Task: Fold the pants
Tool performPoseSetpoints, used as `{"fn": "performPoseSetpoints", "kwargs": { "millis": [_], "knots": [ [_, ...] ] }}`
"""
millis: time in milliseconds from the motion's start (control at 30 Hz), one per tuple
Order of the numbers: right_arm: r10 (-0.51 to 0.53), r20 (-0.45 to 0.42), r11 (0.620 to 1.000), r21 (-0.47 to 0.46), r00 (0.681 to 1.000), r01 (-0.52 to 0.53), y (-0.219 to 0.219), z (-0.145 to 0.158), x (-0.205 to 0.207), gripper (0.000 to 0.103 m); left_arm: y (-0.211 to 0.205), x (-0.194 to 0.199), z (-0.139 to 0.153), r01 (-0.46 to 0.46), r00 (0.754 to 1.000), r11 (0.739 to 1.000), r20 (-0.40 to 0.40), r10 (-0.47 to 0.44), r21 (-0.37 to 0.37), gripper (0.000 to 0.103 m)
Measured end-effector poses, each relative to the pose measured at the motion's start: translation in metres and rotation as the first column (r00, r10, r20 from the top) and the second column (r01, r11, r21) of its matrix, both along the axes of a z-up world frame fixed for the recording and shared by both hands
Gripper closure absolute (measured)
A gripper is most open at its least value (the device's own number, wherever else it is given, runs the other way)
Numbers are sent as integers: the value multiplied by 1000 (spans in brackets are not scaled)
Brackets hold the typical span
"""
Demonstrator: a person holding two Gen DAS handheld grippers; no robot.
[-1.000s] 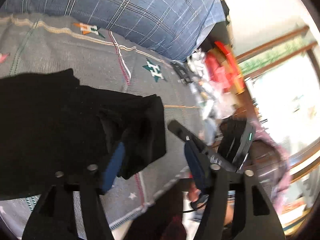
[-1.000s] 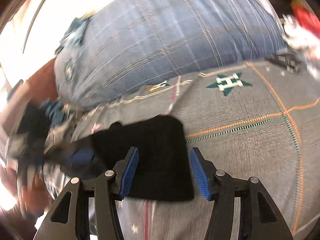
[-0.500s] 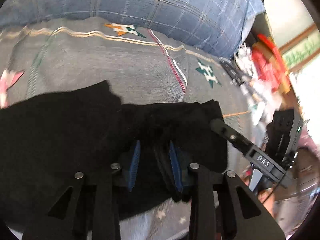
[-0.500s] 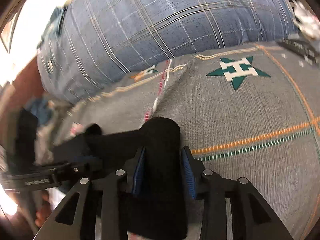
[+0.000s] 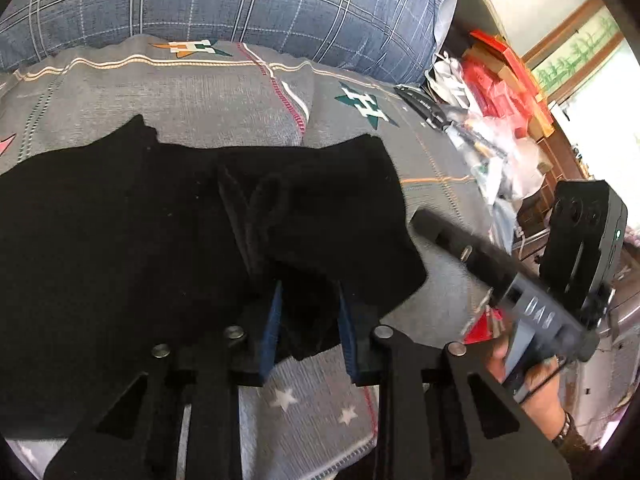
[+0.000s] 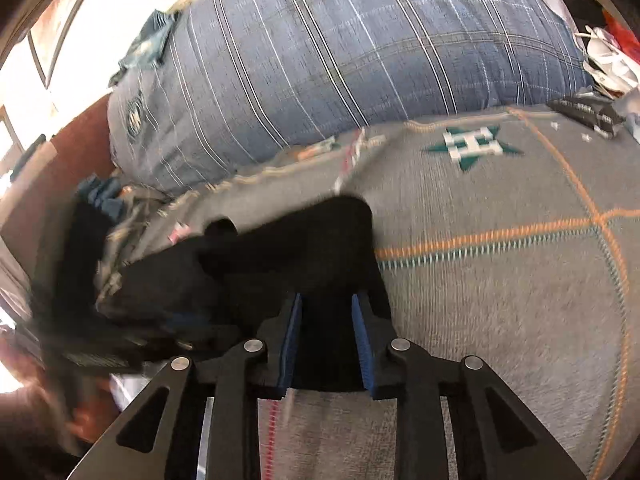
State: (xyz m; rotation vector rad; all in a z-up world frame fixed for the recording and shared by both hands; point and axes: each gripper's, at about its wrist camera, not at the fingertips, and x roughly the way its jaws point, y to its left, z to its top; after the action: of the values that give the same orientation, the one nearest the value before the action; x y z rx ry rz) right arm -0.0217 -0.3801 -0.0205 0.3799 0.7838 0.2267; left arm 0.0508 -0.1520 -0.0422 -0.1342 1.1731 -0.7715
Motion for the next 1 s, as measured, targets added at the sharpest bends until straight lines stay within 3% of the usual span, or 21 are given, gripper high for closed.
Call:
{"fn": "performPoseSetpoints", "kwargs": {
  "millis": [67,167,300,333,433,567,767,933,1000],
  "knots": [
    [-11,46,1000,9,999,11,-4,14,1,72,8,1,6,-28,999,999,-31,27,-28,78],
    [-5,61,1000,13,998,4,0,23,17,72,16,5,14,-70,997,996,5,71,-54,77],
    [5,-58,1000,-23,998,-6,16,-3,54,75,9,29,-8,-121,992,991,-14,122,54,75],
    [-1,-73,1000,-16,997,0,19,-9,60,75,12,30,-8,-127,992,992,-9,127,25,75],
    [-16,-56,1000,4,998,16,19,2,55,72,24,28,-3,-140,989,990,-41,140,-6,75],
    [-23,-11,1000,-3,1000,23,22,21,34,72,47,21,6,-176,984,984,-5,176,-10,75],
    [-10,16,1000,-19,1000,10,56,34,12,59,102,21,18,-248,969,969,25,248,-2,73],
    [97,22,993,-76,995,-95,118,35,8,55,179,25,27,-357,934,934,21,358,-20,53],
    [127,33,985,-119,991,-122,142,35,7,55,209,27,28,-393,920,919,-6,393,-30,53]
  ]
}}
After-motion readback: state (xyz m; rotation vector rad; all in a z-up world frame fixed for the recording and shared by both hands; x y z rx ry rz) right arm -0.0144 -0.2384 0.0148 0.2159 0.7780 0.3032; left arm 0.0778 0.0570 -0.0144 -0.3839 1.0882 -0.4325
